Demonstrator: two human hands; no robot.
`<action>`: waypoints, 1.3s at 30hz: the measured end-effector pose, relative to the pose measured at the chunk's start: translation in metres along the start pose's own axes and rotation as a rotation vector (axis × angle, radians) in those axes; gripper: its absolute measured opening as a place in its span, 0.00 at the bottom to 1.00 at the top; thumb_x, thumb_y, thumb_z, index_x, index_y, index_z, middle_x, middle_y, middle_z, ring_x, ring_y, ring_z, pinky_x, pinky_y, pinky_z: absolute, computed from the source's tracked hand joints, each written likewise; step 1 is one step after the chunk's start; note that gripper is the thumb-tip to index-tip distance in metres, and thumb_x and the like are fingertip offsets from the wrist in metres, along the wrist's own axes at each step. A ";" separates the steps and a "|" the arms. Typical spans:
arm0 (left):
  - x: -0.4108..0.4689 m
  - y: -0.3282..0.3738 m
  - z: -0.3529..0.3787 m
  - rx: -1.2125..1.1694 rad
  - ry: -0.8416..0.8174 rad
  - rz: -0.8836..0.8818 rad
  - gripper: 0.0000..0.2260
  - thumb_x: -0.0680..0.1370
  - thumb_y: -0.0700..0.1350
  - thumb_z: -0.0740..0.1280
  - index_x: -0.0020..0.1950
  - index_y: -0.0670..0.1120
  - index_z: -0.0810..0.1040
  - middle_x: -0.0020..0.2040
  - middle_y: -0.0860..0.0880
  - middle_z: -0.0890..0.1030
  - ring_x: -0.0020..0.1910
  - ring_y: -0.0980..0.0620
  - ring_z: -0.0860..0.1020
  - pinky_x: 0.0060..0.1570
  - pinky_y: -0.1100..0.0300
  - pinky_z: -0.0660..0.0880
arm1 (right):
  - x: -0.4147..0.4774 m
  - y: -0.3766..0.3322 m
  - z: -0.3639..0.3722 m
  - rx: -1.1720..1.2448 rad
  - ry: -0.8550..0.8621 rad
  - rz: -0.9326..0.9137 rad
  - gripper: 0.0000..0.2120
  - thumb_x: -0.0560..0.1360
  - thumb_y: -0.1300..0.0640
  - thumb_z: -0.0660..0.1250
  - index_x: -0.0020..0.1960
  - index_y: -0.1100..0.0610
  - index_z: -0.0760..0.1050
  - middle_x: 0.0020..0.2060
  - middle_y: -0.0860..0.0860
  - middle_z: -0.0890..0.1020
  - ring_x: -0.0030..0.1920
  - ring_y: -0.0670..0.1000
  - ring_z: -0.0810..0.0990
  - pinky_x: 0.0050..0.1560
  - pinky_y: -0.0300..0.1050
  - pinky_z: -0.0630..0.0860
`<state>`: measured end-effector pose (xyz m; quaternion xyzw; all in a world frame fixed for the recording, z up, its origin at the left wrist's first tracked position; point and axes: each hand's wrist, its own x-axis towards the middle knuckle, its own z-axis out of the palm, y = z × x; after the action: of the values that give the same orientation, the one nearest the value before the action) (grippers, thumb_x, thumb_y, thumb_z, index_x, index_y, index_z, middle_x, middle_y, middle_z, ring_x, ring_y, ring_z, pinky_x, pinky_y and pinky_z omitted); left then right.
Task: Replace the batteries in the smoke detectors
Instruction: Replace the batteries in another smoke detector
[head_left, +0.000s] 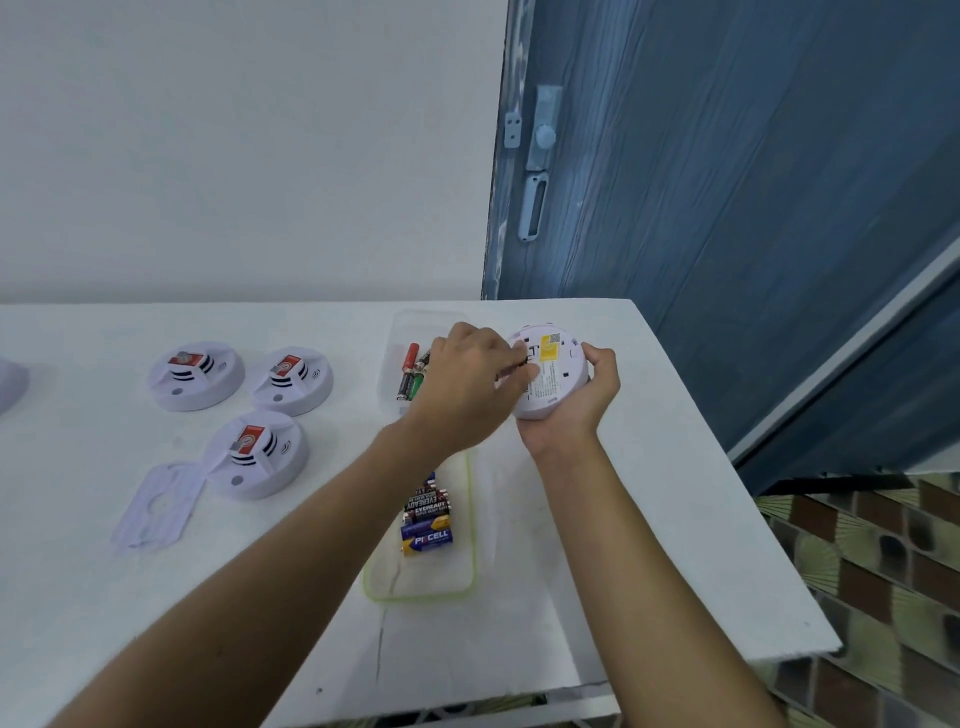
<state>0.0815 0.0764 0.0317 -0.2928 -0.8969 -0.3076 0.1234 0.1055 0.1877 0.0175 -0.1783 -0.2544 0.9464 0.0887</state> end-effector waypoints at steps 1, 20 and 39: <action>-0.003 0.001 0.003 0.038 0.008 0.016 0.18 0.80 0.54 0.59 0.61 0.48 0.82 0.53 0.48 0.81 0.57 0.44 0.71 0.51 0.54 0.60 | 0.002 -0.001 -0.002 -0.018 0.013 -0.007 0.19 0.75 0.46 0.56 0.52 0.58 0.77 0.40 0.54 0.80 0.39 0.53 0.80 0.35 0.39 0.76; 0.059 -0.082 0.025 0.192 -0.346 -0.405 0.08 0.77 0.37 0.62 0.52 0.40 0.79 0.51 0.44 0.81 0.47 0.44 0.78 0.42 0.56 0.75 | 0.018 -0.019 -0.012 -0.122 0.079 -0.095 0.13 0.77 0.49 0.57 0.47 0.55 0.77 0.47 0.55 0.79 0.46 0.56 0.78 0.42 0.44 0.74; 0.044 -0.051 -0.031 -0.276 0.013 -0.485 0.08 0.70 0.44 0.68 0.48 0.48 0.78 0.36 0.51 0.84 0.35 0.53 0.81 0.36 0.63 0.76 | 0.010 0.001 -0.005 -0.098 0.033 -0.022 0.13 0.74 0.46 0.59 0.48 0.55 0.75 0.48 0.56 0.78 0.50 0.57 0.75 0.46 0.47 0.73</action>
<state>0.0167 0.0442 0.0490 -0.0817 -0.8895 -0.4494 0.0108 0.0981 0.1919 0.0099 -0.1953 -0.3009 0.9287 0.0946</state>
